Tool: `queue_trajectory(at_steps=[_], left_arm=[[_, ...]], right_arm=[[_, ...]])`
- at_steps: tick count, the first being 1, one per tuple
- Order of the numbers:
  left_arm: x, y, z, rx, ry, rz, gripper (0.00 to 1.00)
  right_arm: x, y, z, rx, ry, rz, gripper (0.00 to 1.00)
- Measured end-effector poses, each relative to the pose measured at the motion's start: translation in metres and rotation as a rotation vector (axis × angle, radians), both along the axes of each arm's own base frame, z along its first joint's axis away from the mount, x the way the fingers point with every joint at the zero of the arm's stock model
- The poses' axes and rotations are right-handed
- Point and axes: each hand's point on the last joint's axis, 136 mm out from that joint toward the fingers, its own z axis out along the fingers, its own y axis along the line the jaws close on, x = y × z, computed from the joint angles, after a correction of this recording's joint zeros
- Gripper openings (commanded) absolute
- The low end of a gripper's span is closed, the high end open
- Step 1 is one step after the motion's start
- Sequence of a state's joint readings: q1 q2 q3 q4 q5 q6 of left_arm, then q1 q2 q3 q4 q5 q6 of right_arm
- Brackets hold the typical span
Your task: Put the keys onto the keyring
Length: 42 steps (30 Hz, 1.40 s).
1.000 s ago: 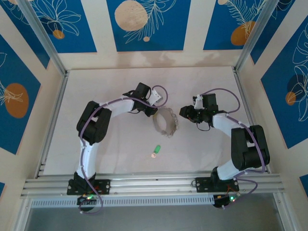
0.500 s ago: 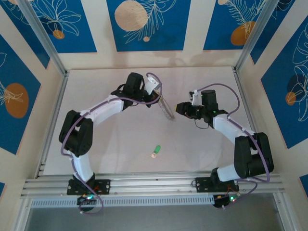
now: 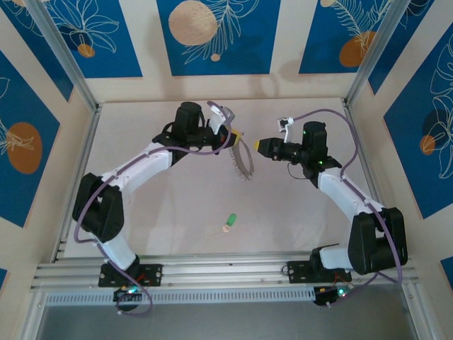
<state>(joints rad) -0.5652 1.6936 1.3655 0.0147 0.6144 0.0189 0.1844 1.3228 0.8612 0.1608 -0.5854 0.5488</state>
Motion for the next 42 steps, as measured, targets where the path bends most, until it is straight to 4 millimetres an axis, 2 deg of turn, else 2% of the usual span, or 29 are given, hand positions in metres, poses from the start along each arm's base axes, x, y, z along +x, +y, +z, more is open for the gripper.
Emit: queue_trajectory(at_steps=[7, 15, 21, 28, 42], left_arm=[[-0.014, -0.001, 0.030, -0.074, -0.023, -0.049, 0.00], [-0.022, -0.004, 0.050, -0.138, -0.021, -0.090, 0.00], [-0.028, -0.004, 0.063, -0.176, -0.021, -0.112, 0.00], [-0.036, -0.004, 0.078, -0.216, -0.025, -0.141, 0.00], [-0.045, -0.005, 0.085, -0.245, -0.006, -0.184, 0.00]], right_arm=[[-0.012, 0.008, 0.044, 0.052, -0.134, 0.093, 0.31], [-0.028, 0.018, 0.065, 0.104, -0.190, 0.184, 0.30], [-0.045, 0.023, 0.087, 0.128, -0.255, 0.220, 0.30], [-0.047, 0.025, 0.093, 0.136, -0.266, 0.229, 0.30], [-0.036, 0.028, 0.112, 0.151, -0.303, 0.230, 0.30]])
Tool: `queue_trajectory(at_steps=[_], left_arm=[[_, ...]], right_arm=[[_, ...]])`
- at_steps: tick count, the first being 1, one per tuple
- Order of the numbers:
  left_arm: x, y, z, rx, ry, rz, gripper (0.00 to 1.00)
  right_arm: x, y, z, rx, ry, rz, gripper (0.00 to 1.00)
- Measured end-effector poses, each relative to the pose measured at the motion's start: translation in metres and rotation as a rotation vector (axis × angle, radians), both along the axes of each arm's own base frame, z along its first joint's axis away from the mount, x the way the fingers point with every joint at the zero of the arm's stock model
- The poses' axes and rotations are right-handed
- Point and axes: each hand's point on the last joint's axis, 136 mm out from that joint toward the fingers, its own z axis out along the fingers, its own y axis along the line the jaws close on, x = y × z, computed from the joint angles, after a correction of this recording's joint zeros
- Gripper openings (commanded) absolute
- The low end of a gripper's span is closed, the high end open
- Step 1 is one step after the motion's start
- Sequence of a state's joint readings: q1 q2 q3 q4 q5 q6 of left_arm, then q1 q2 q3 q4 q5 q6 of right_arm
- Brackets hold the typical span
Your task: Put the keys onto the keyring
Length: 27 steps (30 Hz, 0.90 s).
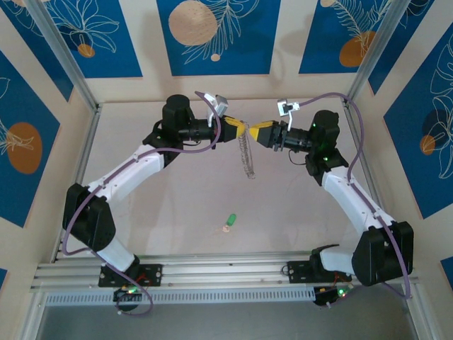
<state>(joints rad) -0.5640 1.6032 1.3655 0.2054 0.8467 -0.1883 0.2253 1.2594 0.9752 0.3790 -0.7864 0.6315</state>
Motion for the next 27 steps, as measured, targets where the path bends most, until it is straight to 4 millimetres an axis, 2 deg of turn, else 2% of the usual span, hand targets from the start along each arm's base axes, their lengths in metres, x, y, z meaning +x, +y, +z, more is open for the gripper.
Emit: queue_trajectory(at_steps=[19, 21, 24, 27], left_arm=[[-0.005, 0.002, 0.012, -0.039, 0.005, -0.032, 0.00], [-0.005, 0.002, 0.013, -0.041, 0.006, -0.033, 0.00], [-0.005, 0.003, 0.013, -0.044, 0.011, -0.034, 0.00], [-0.007, 0.002, 0.014, -0.046, 0.015, -0.046, 0.00]], right_arm=[[0.005, 0.009, 0.006, 0.003, -0.007, 0.024, 0.28], [0.006, 0.010, 0.007, 0.003, -0.008, 0.026, 0.30], [0.005, 0.011, 0.008, 0.003, -0.011, 0.031, 0.42], [0.004, 0.012, 0.007, -0.001, -0.013, 0.032, 0.44]])
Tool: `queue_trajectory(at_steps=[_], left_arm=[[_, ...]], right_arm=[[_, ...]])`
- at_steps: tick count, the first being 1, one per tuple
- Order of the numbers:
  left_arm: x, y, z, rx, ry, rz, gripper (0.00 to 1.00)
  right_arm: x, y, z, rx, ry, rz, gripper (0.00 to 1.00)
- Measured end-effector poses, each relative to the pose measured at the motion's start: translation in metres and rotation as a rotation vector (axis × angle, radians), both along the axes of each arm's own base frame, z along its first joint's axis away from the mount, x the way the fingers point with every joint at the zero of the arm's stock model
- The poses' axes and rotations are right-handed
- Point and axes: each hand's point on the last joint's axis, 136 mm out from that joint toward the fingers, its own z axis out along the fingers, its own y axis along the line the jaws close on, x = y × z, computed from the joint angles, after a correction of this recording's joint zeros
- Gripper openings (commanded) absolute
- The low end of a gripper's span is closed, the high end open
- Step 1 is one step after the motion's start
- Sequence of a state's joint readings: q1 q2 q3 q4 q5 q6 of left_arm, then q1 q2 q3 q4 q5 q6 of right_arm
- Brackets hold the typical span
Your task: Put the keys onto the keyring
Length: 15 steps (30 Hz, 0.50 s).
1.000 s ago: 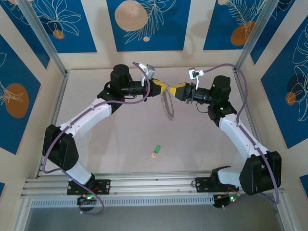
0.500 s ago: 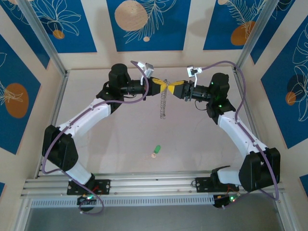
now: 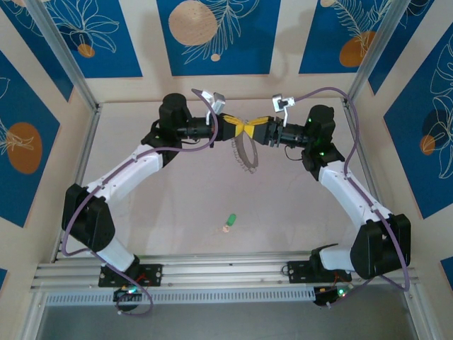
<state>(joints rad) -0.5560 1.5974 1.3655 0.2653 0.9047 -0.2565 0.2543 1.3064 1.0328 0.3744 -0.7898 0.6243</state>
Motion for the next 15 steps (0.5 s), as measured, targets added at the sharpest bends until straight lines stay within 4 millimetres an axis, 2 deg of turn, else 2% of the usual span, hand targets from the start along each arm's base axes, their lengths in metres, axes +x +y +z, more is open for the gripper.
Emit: queue_trajectory(at_steps=[7, 15], left_arm=[[-0.0025, -0.0004, 0.0010, -0.003, -0.004, -0.014, 0.00], [-0.0043, -0.0007, 0.0022, -0.008, -0.002, -0.024, 0.00]], right_arm=[[0.0050, -0.0071, 0.0003, 0.001, 0.003, -0.022, 0.43], [0.0042, -0.0079, 0.0036, 0.010, -0.005, -0.017, 0.31]])
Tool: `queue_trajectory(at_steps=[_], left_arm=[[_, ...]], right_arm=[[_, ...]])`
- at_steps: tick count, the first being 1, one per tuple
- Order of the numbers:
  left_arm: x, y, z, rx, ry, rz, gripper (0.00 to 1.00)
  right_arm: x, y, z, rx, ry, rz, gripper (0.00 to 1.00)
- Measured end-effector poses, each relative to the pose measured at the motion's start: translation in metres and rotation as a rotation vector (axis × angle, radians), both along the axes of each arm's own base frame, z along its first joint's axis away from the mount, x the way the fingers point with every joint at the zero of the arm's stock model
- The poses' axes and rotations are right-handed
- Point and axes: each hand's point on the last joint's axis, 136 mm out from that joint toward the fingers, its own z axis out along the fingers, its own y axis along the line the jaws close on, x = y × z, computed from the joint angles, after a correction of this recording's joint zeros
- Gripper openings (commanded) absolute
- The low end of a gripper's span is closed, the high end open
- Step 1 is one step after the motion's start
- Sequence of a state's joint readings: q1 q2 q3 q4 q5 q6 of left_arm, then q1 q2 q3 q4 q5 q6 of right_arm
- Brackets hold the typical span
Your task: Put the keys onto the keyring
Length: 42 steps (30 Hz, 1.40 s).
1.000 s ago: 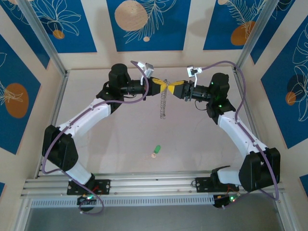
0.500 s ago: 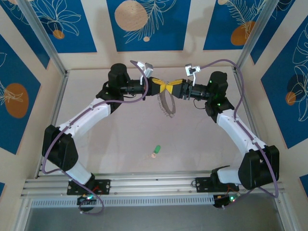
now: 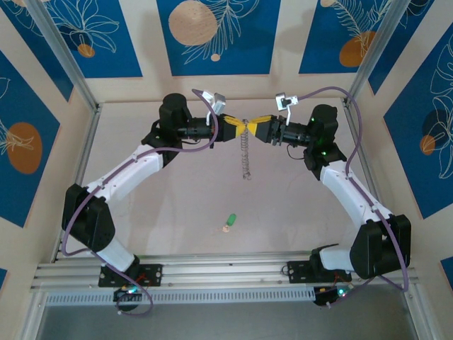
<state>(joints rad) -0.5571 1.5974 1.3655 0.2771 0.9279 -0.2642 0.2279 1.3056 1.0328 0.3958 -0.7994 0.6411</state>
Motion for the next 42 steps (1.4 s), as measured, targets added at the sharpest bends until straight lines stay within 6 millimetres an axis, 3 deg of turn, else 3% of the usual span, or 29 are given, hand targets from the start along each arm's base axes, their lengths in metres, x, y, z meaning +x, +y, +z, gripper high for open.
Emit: queue_trajectory(at_steps=[12, 16, 19, 20, 22, 23, 27, 35, 42], left_arm=[[-0.002, 0.000, 0.000, -0.002, 0.014, -0.011, 0.00], [-0.001, 0.000, 0.001, -0.004, 0.018, -0.009, 0.00], [-0.001, 0.001, 0.002, -0.006, 0.018, -0.008, 0.00], [-0.001, 0.001, 0.002, -0.007, 0.017, -0.008, 0.03], [0.000, 0.001, 0.003, -0.010, 0.017, -0.005, 0.28], [0.000, 0.001, 0.004, -0.013, 0.015, -0.001, 0.36], [0.006, 0.004, 0.010, -0.045, 0.005, 0.045, 0.56], [0.016, 0.036, 0.017, -0.139, 0.052, 0.205, 0.60], [0.017, 0.043, 0.033, -0.200, 0.072, 0.223, 0.56]], right_arm=[[-0.010, 0.006, 0.000, -0.002, -0.010, 0.056, 0.15], [-0.012, 0.007, 0.001, -0.006, -0.021, 0.067, 0.00], [-0.013, 0.007, 0.003, -0.009, -0.033, 0.070, 0.00], [-0.013, 0.008, 0.003, -0.010, -0.032, 0.070, 0.00], [-0.012, 0.007, 0.002, -0.010, -0.029, 0.066, 0.00], [-0.011, 0.007, 0.002, -0.010, -0.028, 0.062, 0.00], [-0.008, 0.007, 0.000, -0.012, -0.018, 0.051, 0.00], [-0.002, 0.003, 0.006, 0.018, -0.045, 0.018, 0.00], [-0.001, 0.002, 0.008, 0.056, -0.082, -0.002, 0.00]])
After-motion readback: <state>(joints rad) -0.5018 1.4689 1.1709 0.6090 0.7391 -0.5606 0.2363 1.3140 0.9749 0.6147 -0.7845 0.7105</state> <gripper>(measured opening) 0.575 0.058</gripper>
